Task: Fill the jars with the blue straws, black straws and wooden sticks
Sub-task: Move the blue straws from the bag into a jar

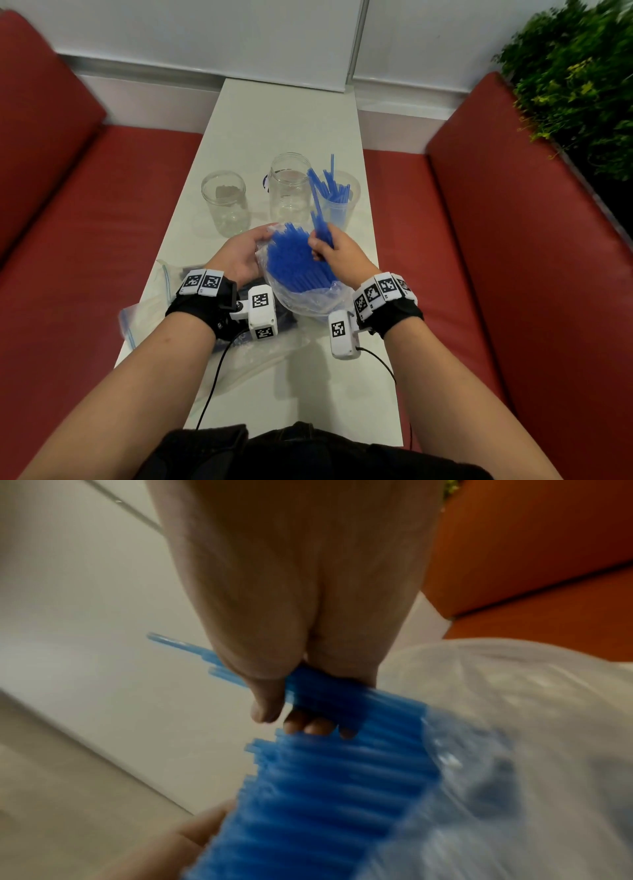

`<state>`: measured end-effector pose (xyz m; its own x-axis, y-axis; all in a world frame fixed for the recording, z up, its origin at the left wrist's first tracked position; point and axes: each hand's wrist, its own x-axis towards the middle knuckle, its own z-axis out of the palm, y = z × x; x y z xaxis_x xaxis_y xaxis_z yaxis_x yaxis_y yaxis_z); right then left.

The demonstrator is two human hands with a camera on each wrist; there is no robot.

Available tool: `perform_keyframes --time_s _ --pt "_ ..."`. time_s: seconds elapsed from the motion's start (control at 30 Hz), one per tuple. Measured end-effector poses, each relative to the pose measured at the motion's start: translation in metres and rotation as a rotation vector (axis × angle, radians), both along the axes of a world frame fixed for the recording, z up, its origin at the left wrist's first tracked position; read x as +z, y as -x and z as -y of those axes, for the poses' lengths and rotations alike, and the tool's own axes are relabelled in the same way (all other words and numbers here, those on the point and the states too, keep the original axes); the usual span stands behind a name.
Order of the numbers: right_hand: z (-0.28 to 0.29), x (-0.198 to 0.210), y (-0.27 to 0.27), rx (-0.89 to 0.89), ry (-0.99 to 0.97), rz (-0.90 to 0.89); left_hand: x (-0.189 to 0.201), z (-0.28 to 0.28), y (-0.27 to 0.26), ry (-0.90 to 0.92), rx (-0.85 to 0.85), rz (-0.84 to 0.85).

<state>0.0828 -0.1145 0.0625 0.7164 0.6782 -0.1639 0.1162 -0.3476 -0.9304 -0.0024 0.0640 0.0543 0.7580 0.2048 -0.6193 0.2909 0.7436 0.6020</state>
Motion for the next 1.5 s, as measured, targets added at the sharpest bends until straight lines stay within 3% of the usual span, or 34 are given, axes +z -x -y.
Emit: perform_keyframes --time_s 0.1,0.27,0.4,0.5,0.63,0.9,1.17,1.37,1.5 --pt "-0.007 0.048 -0.017 0.026 -0.092 0.025 -0.002 -0.003 -0.001 -0.015 -0.018 -0.007" --pt "-0.012 0.159 -0.066 -0.132 -0.476 0.257 -0.003 -0.005 -0.001 -0.042 -0.052 0.002" --pt "-0.019 0.193 -0.093 -0.245 -0.741 0.406 0.0 -0.004 -0.001 -0.056 -0.066 0.025" --pt "-0.032 0.176 -0.114 -0.328 -0.702 0.393 -0.001 -0.006 -0.003 -0.068 -0.071 0.026" --pt "-0.047 0.125 -0.135 -0.422 -0.545 0.28 -0.006 -0.006 -0.005 -0.08 -0.062 0.019" --pt "-0.052 0.024 -0.157 -0.323 -0.119 0.073 -0.007 -0.008 -0.005 -0.083 -0.024 -0.002" --pt "-0.043 0.011 -0.158 -0.272 0.024 0.076 -0.007 -0.007 -0.006 -0.081 -0.01 -0.005" --pt "-0.018 0.018 -0.118 -0.556 -0.241 0.21 -0.003 -0.004 -0.006 -0.102 -0.02 0.002" --pt "0.003 0.005 -0.059 -0.305 -0.279 0.009 -0.001 0.001 -0.007 -0.072 0.016 0.007"
